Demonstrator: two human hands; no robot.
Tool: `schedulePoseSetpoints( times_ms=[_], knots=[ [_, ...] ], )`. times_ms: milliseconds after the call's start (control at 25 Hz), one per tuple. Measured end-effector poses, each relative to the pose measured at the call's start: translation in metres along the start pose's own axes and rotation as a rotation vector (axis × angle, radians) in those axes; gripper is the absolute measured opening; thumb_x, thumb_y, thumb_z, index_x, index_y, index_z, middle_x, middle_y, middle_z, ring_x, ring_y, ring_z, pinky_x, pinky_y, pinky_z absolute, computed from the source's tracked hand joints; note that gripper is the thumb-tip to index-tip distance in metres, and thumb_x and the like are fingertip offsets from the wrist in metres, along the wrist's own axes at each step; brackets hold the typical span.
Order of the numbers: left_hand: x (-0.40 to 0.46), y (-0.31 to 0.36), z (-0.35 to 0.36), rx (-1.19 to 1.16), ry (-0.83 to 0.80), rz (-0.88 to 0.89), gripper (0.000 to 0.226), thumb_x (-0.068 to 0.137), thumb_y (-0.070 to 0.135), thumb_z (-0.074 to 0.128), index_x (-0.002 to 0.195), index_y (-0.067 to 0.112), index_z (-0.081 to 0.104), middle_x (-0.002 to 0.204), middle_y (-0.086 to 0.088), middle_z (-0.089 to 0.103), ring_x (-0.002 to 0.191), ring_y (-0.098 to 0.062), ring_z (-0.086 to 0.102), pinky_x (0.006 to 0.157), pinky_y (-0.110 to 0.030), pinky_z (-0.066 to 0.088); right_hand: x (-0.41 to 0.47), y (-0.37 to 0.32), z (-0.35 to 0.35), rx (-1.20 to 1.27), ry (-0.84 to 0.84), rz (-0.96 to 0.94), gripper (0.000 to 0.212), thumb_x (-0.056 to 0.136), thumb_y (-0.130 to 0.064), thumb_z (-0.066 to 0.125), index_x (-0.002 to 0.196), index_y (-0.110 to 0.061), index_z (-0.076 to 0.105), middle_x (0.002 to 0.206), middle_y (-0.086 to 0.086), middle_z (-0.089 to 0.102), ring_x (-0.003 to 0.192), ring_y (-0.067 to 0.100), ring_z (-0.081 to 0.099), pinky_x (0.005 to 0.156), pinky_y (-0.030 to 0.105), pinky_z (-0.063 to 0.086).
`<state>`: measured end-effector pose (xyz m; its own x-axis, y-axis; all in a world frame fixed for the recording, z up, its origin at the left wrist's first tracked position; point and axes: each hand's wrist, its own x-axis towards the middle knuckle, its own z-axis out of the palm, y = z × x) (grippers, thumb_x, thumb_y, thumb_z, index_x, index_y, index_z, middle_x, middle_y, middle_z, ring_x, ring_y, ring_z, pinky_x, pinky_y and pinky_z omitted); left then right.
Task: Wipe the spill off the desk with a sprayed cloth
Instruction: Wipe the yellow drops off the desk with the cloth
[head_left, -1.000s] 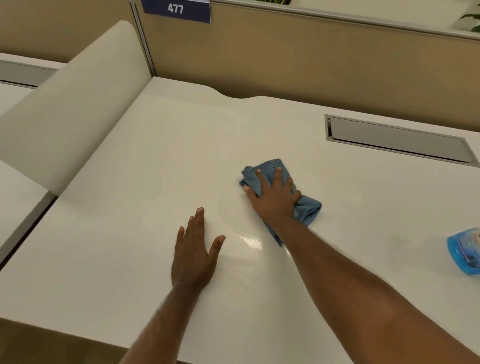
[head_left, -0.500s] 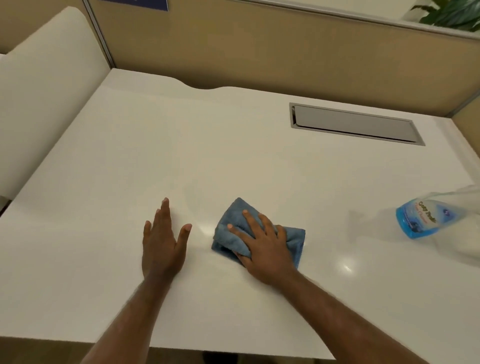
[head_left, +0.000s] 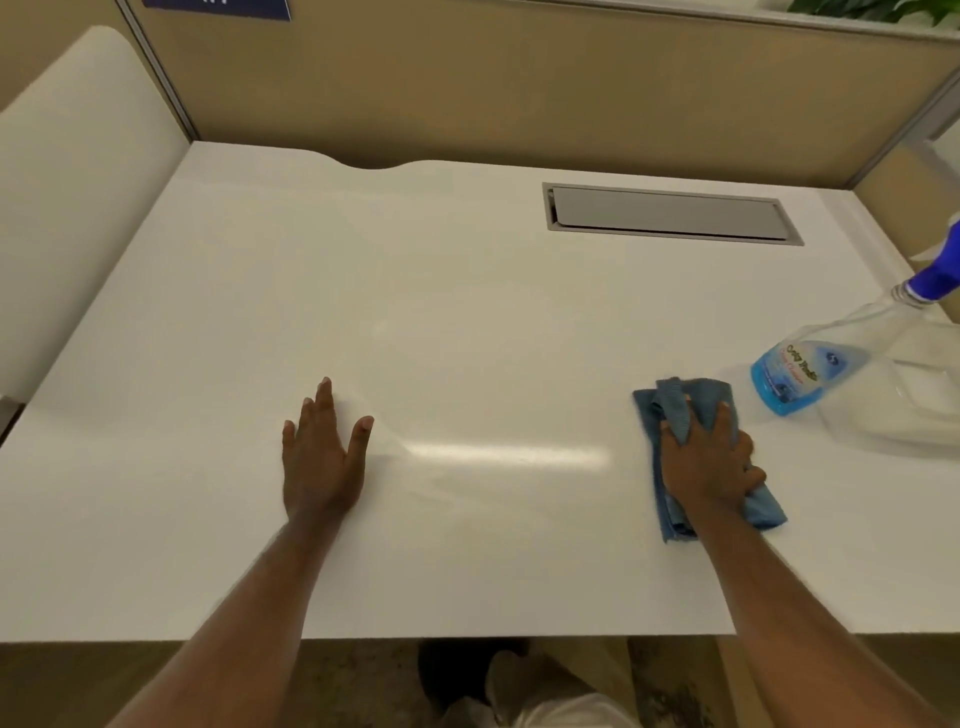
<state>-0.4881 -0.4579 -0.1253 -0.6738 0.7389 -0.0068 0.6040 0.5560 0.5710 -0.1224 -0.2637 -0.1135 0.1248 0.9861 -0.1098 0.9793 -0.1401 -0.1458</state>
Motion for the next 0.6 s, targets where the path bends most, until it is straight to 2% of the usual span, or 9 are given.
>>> schedulePoseSetpoints(
  times_ms=[240,360,520,600],
  knots=[
    [0.000,0.001,-0.001,0.015,0.019,0.016,0.068,0.097,0.050,0.030,0.153,0.020,0.008,0.159,-0.005,0.024,0.148,-0.021,0.015,0.121,-0.039,0.004,-0.025,-0.013,-0.003,0.057,0.010,0.082,0.055,0.094,-0.050,0.036,0.146,-0.039,0.025,0.157,0.009,0.022,0.128,0.046,0.031,0.101,0.063,0.028],
    [-0.001,0.002,-0.001,0.015,0.020,0.010,0.067,0.097,0.049,0.031,0.153,0.020,0.008,0.159,-0.006,0.024,0.148,-0.021,0.015,0.121,-0.038,0.003,-0.056,-0.043,0.006,0.050,0.076,-0.042,0.054,0.093,-0.039,0.046,0.145,-0.034,0.032,0.152,0.011,0.031,0.118,0.045,0.040,0.090,0.059,0.037],
    [-0.001,0.001,-0.001,0.002,0.020,0.006,0.066,0.097,0.050,0.029,0.153,0.021,0.008,0.159,-0.005,0.023,0.148,-0.019,0.014,0.121,-0.037,0.003,-0.100,-0.109,0.029,0.054,0.036,-0.266,0.060,0.087,-0.029,0.054,0.144,-0.034,0.034,0.155,0.008,0.029,0.119,0.040,0.041,0.087,0.051,0.037],
    [-0.002,0.000,-0.001,-0.027,0.018,0.011,0.067,0.096,0.051,0.027,0.153,0.021,0.007,0.159,-0.004,0.023,0.148,-0.019,0.016,0.121,-0.035,0.003,-0.124,-0.148,0.038,0.065,0.030,-0.385,0.062,0.079,-0.026,0.060,0.139,-0.032,0.043,0.152,0.011,0.036,0.114,0.041,0.048,0.081,0.049,0.039]
  ],
)
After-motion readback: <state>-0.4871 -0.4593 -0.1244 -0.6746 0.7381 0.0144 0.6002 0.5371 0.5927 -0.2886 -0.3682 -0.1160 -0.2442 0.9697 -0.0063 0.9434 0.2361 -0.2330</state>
